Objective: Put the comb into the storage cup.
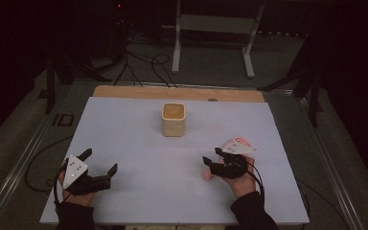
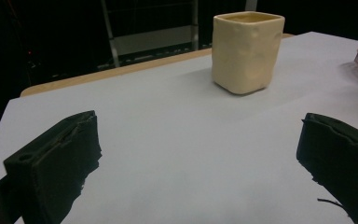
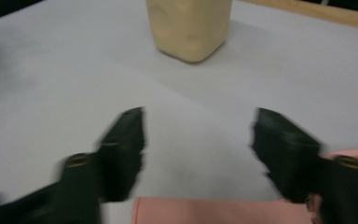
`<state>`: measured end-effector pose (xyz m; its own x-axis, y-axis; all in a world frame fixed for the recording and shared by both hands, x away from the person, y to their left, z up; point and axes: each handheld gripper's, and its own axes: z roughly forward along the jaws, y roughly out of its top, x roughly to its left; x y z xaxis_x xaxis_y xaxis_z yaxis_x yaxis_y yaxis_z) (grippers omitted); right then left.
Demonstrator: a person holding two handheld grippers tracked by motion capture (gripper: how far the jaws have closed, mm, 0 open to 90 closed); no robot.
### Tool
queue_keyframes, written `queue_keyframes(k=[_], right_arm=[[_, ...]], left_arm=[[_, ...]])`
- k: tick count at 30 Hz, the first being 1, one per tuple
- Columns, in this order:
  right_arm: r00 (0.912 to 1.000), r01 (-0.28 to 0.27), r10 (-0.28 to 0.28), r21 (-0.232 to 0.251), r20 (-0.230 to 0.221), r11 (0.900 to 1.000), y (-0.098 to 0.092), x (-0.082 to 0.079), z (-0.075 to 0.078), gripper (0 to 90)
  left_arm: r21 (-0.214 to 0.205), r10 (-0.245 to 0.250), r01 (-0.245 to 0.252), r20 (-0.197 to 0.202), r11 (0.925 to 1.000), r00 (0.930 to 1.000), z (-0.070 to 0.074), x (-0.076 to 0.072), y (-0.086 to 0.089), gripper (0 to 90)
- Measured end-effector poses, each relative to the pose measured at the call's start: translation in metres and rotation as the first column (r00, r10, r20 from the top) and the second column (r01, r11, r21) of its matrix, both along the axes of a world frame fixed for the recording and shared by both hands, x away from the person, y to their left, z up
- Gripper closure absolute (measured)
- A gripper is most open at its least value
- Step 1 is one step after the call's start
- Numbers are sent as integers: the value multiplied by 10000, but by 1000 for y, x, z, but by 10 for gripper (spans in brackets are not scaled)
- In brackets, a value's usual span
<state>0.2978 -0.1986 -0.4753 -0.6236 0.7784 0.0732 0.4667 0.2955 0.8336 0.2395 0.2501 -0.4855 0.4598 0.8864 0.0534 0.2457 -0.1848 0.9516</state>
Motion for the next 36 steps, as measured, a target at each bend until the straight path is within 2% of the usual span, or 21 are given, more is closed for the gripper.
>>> queue_keyframes(k=[1, 2, 4, 5, 6, 7, 8, 15, 17, 20, 25, 30, 36], right_arm=[[10000, 0, 0, 0, 0, 10000, 0, 0, 0, 438], [9998, -178, 175, -264, -135, 9995, 4, -1, -2, 551], [9997, -199, 194, -369, -133, 9991, 5, 0, -3, 576], [9996, -222, 211, -562, -205, 9982, 7, 0, -5, 628], [9996, -222, 211, -562, -205, 9982, 7, 0, -5, 628], [9993, -221, 196, -767, -334, 9968, 10, 0, -8, 724], [9994, -167, 130, -1158, -329, 9931, 14, 0, -11, 895], [9960, -235, 84, -1700, -890, 9852, 21, 4, -21, 900], [9946, -241, 38, -1960, -1035, 9803, 22, 5, -24, 900], [9943, -309, 47, -2448, -1069, 9691, 24, 4, -27, 900], [9936, -396, 92, -2708, -1126, 9618, 24, 0, -28, 900], [9923, -305, -36, -2724, -1239, 9617, 15, -4, -31, 900], [9908, -164, -184, -2540, -1340, 9671, 2, -9, -33, 899]], left_arm=[[0, 0, 0, 0, 10000, 10000, 0, 0, 0, 2], [56, -24, 25, -9, 10000, 10000, 0, 0, -1, 2], [54, -23, 23, -12, 10000, 10000, 0, 0, -1, 2], [131, -55, 55, -1, 9999, 10000, 0, 0, -2, 2], [131, -55, 55, -1, 9999, 10000, 0, 0, -2, 2], [128, -63, 63, 3, 9999, 10000, 0, 0, -2, 2], [144, -62, 62, -10, 9999, 10000, 0, 0, -2, 2], [183, -87, 87, -6, 9998, 10000, 0, 0, -3, 2], [160, -80, 80, 0, 9998, 10000, 0, 0, -3, 2], [189, -84, 84, -10, 9998, 10000, 0, 0, -3, 2], [186, -81, 81, -9, 9998, 10000, 0, 0, -3, 2], [164, -53, 53, -13, 9999, 10000, 0, 0, -2, 2], [184, -47, 47, -7, 9998, 10000, 0, 0, -3, 2]])
